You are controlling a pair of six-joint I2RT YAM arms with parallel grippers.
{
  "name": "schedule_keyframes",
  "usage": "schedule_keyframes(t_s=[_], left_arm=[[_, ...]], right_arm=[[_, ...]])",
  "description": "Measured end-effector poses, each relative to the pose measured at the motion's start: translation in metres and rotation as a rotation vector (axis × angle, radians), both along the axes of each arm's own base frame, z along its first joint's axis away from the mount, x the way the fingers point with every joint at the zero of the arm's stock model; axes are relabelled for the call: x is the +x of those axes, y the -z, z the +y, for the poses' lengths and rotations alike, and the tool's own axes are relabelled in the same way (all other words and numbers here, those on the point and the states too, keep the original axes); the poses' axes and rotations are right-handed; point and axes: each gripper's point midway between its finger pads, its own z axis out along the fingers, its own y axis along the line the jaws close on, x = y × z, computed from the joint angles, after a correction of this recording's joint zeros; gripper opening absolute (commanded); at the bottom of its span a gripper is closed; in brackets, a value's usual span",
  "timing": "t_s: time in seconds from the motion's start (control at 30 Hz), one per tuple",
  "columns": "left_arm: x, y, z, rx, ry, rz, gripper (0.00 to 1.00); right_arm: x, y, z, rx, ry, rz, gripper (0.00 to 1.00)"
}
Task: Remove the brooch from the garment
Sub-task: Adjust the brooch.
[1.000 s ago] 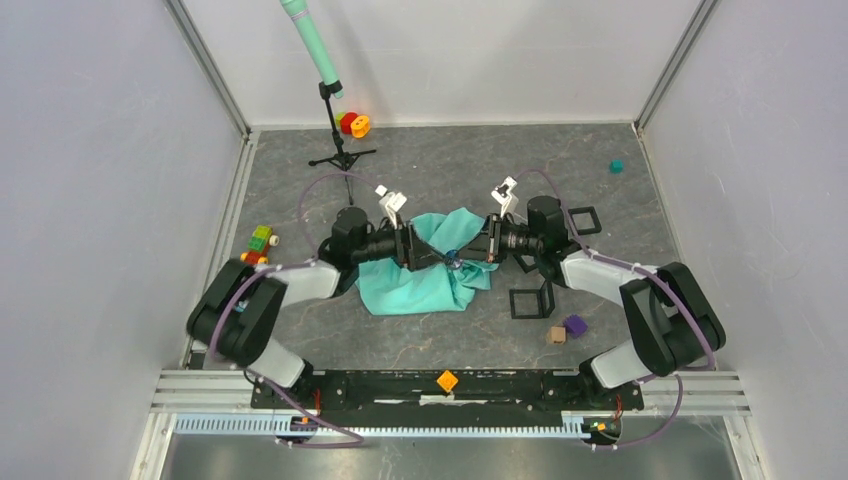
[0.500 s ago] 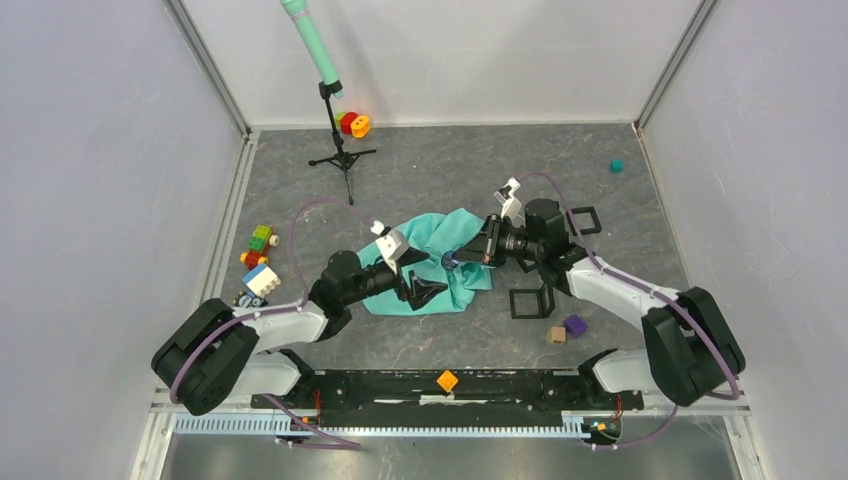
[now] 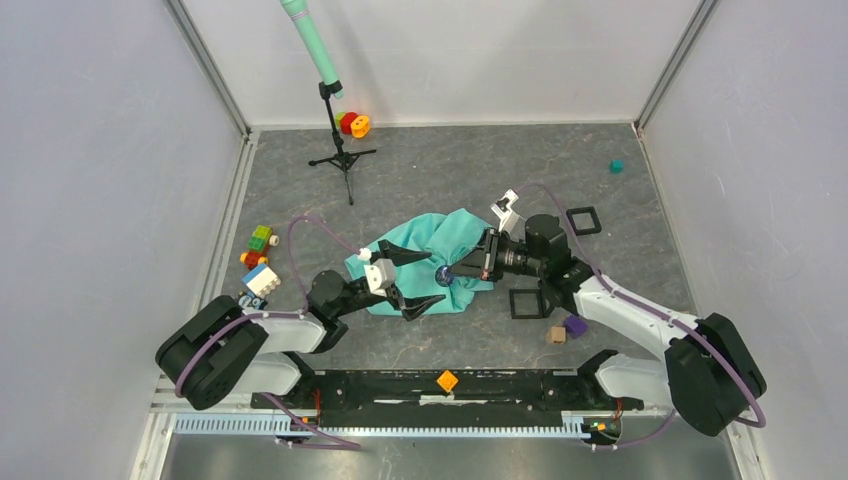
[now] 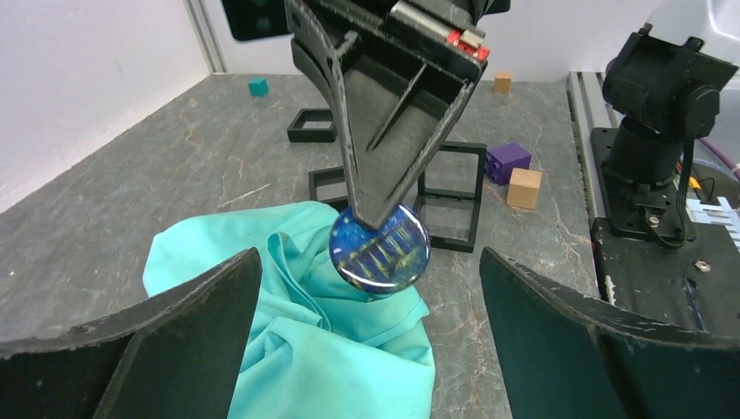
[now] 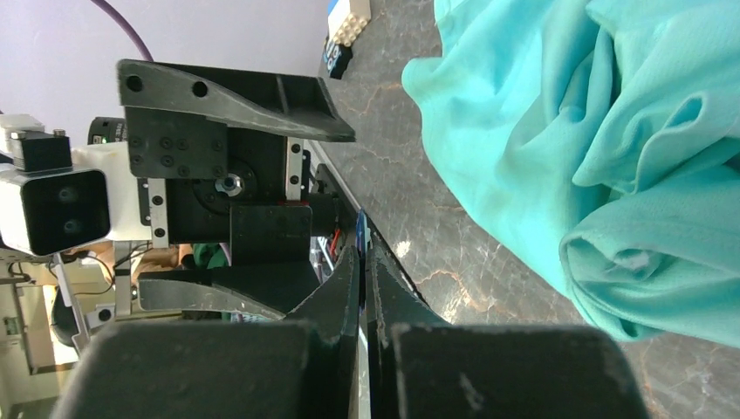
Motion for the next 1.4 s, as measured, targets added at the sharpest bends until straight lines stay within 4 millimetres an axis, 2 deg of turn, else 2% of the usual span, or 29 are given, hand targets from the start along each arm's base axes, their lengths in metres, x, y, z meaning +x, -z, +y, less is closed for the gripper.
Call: schedule_keyframes(t_s=[0.13, 0.37, 0.53, 0.73, 0.93, 1.03, 1.3, 1.4], left_arm=[[-0.005, -0.005, 0.001, -0.007, 0.016, -0.041, 0.93], [-0.009, -0.006, 0.000, 0.001, 0.040, -0.072, 0.91], [-0.012, -0.007, -0.001, 0.003, 0.054, -0.085, 0.82], [-0.015, -0.007, -0.002, 0.006, 0.070, -0.098, 0.77], [-0.018, -0.011, -0.003, 0.000, 0.079, -0.112, 0.77], [-0.020, -0.012, -0.003, 0.000, 0.091, -0.120, 0.59], [-0.022, -0.014, -0.003, -0.001, 0.098, -0.138, 0.54], [-0.022, -0.014, -0.003, -0.001, 0.097, -0.138, 0.47]], right_arm=[[-0.011, 0.006, 0.005, 0.010, -0.021, 0.026, 0.00], [-0.021, -0.008, 0.018, 0.069, -0.055, 0.005, 0.00], [-0.023, -0.012, 0.020, 0.092, -0.059, 0.008, 0.00], [-0.025, -0.019, 0.025, 0.122, -0.068, -0.005, 0.00], [-0.027, -0.016, 0.029, 0.128, -0.076, 0.014, 0.00], [-0.028, -0.014, 0.029, 0.129, -0.077, 0.019, 0.00], [-0.029, -0.016, 0.031, 0.139, -0.082, 0.021, 0.00], [-0.029, -0.016, 0.031, 0.142, -0.083, 0.024, 0.07]])
